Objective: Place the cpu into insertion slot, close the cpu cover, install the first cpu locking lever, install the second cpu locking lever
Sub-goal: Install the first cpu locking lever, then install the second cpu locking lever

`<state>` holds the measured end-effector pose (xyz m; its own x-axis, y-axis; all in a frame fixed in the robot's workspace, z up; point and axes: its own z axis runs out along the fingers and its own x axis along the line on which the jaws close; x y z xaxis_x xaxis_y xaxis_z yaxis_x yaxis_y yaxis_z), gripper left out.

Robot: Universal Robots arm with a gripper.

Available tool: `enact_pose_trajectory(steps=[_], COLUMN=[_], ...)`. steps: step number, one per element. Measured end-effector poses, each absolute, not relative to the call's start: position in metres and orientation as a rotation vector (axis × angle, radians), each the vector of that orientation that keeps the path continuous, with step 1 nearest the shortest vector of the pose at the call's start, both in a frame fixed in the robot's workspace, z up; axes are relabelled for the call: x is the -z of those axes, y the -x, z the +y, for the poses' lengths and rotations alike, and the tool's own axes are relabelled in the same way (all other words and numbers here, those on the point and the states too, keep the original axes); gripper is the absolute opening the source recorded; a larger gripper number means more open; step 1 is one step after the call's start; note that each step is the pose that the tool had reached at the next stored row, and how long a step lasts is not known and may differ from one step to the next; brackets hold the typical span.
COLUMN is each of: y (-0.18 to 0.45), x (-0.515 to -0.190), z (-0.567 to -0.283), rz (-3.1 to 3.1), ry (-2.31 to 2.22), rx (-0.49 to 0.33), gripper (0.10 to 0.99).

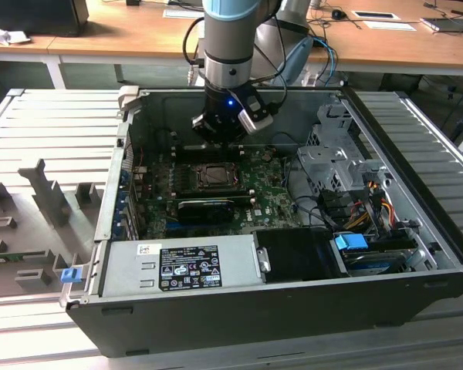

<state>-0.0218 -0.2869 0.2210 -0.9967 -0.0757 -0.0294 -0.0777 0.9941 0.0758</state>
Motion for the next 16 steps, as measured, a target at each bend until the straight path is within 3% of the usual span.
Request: enact_pose_trajectory(steps=[16], y=[0.0218], x=[-0.2210], z=[-0.2906], rz=[3.111], ry=[0.120], rx=[-0.120], gripper=[0.106])
